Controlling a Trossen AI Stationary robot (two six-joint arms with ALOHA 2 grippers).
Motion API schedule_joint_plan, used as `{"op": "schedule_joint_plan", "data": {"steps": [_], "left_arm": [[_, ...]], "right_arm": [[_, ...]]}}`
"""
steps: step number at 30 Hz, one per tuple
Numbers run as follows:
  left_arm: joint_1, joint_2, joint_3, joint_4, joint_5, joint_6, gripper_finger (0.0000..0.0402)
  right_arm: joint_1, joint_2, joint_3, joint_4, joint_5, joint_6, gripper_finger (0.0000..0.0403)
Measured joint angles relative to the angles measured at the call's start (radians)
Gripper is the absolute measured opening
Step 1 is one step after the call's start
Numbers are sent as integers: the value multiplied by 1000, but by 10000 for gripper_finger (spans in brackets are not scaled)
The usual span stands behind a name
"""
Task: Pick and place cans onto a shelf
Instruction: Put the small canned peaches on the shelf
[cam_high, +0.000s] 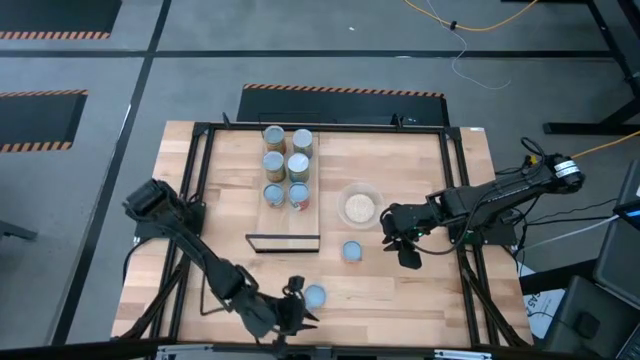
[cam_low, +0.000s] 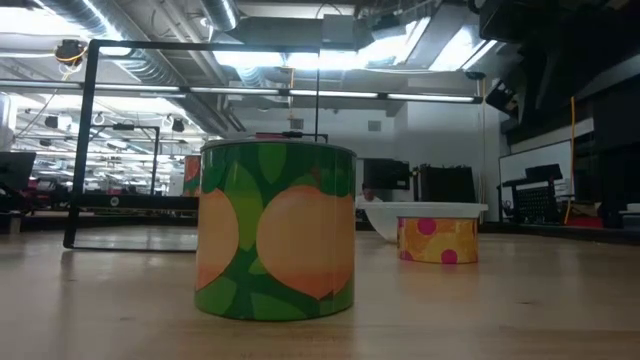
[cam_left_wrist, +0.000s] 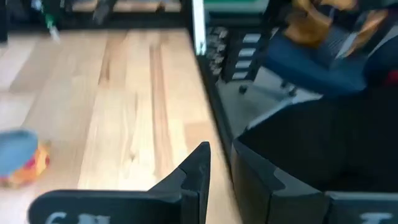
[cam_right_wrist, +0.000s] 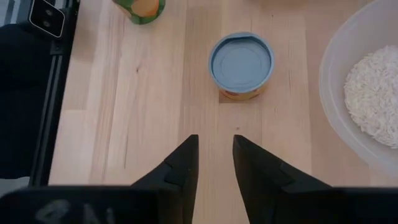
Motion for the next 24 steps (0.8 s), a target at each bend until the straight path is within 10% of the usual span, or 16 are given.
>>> {"op": "schedule_joint_plan", "data": {"steps": [24], "left_arm": [[53,116,7,-187,10,-31,58]], "right_arm": [[0,0,0,1,0,2,103]]}}
